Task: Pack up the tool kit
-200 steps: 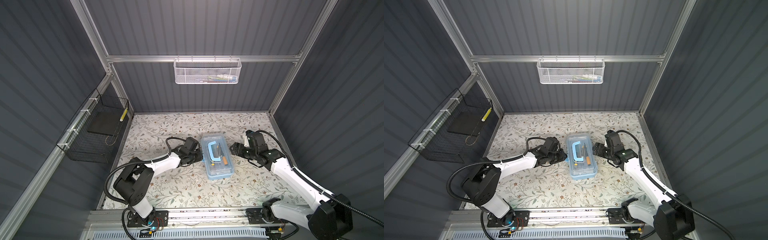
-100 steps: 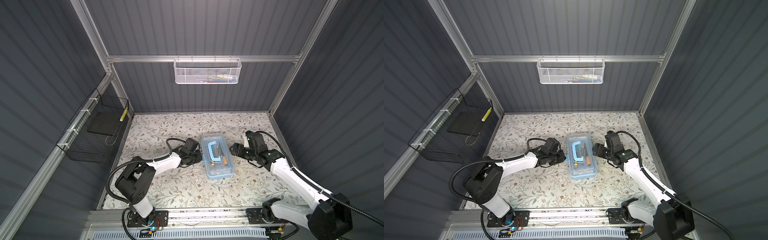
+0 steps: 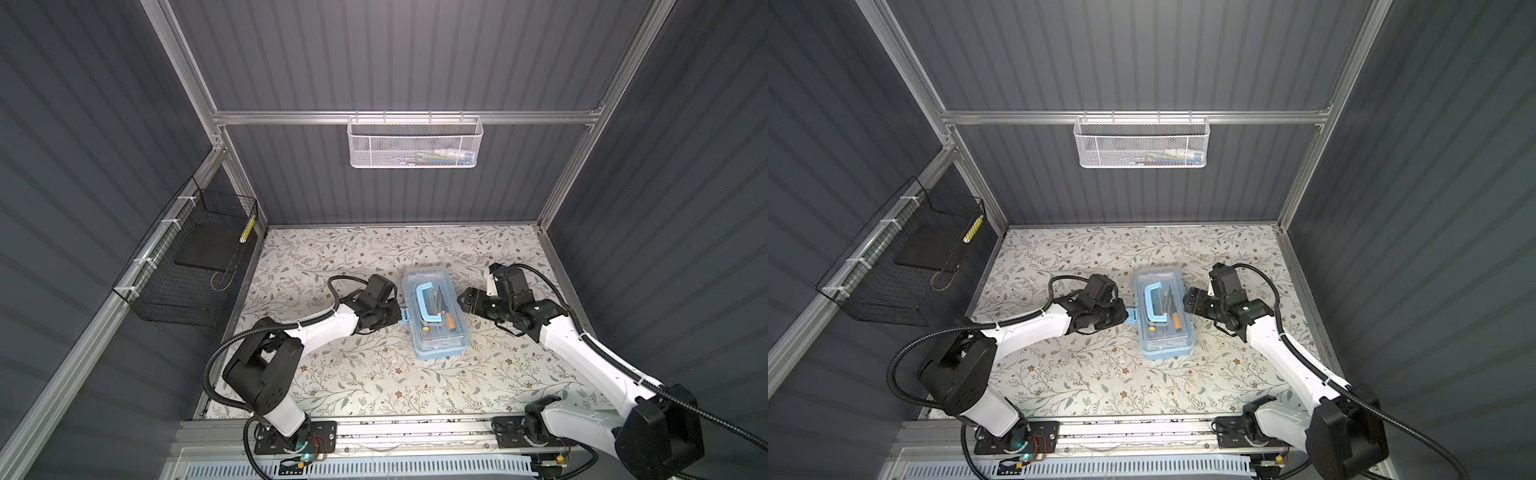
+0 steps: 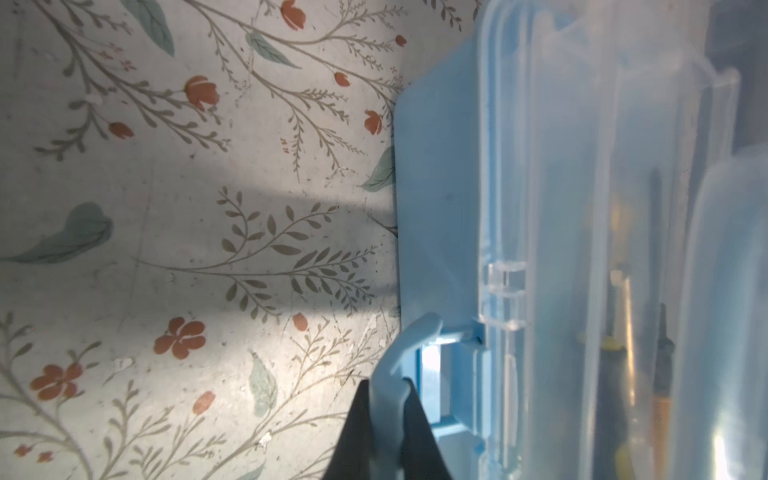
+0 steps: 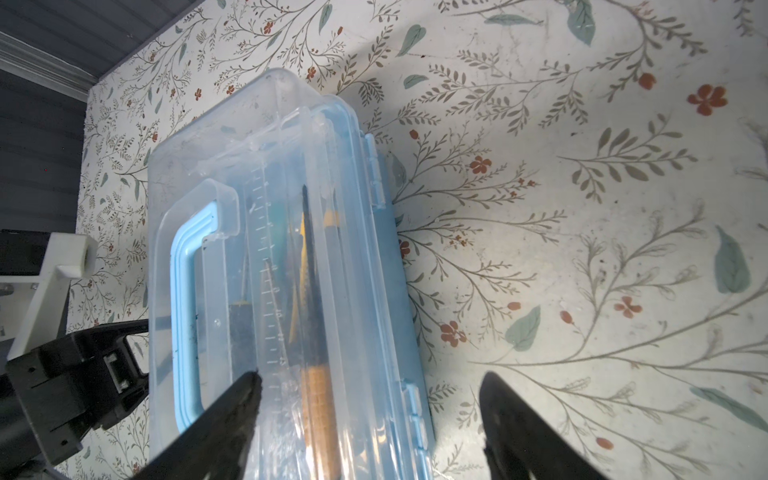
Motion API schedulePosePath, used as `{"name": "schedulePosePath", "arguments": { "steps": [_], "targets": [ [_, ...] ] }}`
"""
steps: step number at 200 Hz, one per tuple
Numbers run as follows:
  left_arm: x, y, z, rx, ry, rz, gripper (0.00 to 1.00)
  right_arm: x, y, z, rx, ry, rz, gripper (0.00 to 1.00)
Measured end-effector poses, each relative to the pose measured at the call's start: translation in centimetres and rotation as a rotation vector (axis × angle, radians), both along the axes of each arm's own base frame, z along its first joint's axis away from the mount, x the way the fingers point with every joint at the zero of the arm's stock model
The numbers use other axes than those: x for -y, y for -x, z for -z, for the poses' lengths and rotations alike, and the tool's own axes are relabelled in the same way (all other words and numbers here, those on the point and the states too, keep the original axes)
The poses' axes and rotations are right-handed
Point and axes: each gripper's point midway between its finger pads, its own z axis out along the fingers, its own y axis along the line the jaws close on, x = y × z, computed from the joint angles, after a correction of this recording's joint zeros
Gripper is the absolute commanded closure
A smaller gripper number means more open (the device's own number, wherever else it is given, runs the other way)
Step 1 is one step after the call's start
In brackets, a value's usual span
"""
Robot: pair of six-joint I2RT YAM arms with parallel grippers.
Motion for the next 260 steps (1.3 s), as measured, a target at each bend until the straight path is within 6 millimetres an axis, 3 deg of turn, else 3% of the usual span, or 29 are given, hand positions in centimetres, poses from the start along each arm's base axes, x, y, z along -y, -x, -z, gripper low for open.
{"name": "schedulePosePath", "arguments": {
  "steps": [29, 62, 83, 131, 187, 224, 260],
  "targets": [
    [0.1, 0.0, -0.8, 0.013, 0.019, 0.004, 0.86, -0.6, 0.0, 0.1, -0.001, -0.034, -0.016, 0.19],
    [0.4, 0.0, -1.5, 0.025, 0.039, 0.016, 0.67, -1.0, 0.1, 0.1, -0.003, -0.055, -0.03, 0.19],
    [0.7, 0.0, -1.9, 0.03, 0.057, 0.019, 0.63, -1.2, 0.2, 0.1, -0.005, -0.066, -0.037, 0.19],
    [1.1, -0.1, -2.6, 0.043, 0.085, 0.029, 0.63, -1.6, 0.1, -0.1, 0.002, -0.083, -0.049, 0.2],
    [1.2, -0.2, -4.8, 0.088, 0.132, 0.023, 0.67, -1.8, 0.1, -0.1, 0.005, -0.092, -0.055, 0.2],
    [1.2, 0.1, -4.4, 0.081, 0.143, 0.02, 0.75, -1.8, 0.1, 0.0, 0.004, -0.094, -0.054, 0.21],
    [1.2, 0.3, -4.0, 0.074, 0.148, 0.023, 0.74, -1.8, 0.2, 0.2, 0.001, -0.094, -0.055, 0.21]
  ]
}}
